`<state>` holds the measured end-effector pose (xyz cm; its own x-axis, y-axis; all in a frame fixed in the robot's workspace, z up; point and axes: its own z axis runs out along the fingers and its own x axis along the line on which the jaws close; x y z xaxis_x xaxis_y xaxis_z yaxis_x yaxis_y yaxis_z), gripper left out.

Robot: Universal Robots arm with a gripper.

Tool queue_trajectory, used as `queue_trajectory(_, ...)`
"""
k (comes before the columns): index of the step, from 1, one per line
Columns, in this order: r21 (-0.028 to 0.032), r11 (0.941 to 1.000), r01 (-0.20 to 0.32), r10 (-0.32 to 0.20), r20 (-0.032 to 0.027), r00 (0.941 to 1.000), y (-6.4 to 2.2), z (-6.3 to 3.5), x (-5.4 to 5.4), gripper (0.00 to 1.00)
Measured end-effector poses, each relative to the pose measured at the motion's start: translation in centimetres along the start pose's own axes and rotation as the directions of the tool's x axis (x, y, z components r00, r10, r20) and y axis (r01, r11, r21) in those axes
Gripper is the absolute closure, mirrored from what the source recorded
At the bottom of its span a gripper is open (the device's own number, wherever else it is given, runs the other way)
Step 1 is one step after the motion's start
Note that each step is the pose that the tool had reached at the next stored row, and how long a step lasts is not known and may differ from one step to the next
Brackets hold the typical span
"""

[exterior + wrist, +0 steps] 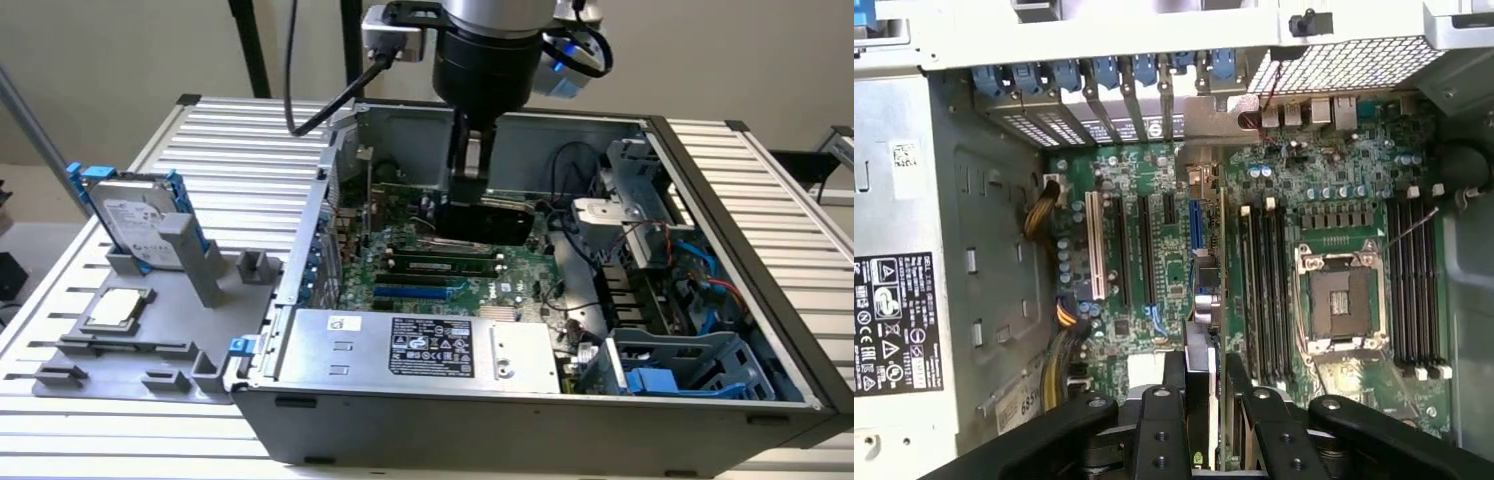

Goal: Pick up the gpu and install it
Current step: 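Insert the gpu into the slot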

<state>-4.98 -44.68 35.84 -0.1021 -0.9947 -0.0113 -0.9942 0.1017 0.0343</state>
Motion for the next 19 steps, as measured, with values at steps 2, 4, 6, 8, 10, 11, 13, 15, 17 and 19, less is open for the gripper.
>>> queue_trajectory(2,0.0005,1.0000,0.001,-0.001,0.0001,1.0000,0.55,0.38,0.2,0.73)
queue_trajectory(4,0.0016,1.0000,0.001,-0.001,0.0002,1.0000,1.24,0.76,0.3,0.73)
queue_trajectory(6,0.0038,1.0000,0.001,-0.001,0.0005,1.0000,1.85,1.10,0.4,0.73)
queue_trajectory(8,0.0075,1.0000,0.001,-0.001,0.0012,1.0000,2.15,1.46,0.5,0.73)
queue_trajectory(10,0.0110,0.9999,0.001,-0.001,0.0017,1.0000,2.27,1.83,0.5,0.73)
queue_trajectory(11,0.0127,0.9999,0.002,-0.002,0.0022,1.0000,2.33,2.01,0.5,0.73)
queue_trajectory(13,0.0163,0.9999,0.002,-0.003,0.0031,1.0000,2.47,2.38,0.5,0.73)
queue_trajectory(15,0.0188,0.9998,0.004,-0.004,0.0041,1.0000,2.66,2.75,0.6,0.73)
queue_trajectory(17,0.0208,0.9998,0.004,-0.004,0.0055,1.0000,2.87,3.13,0.6,0.73)
queue_trajectory(19,0.0229,0.9997,0.005,-0.005,0.0078,1.0000,3.06,3.49,0.6,0.73)
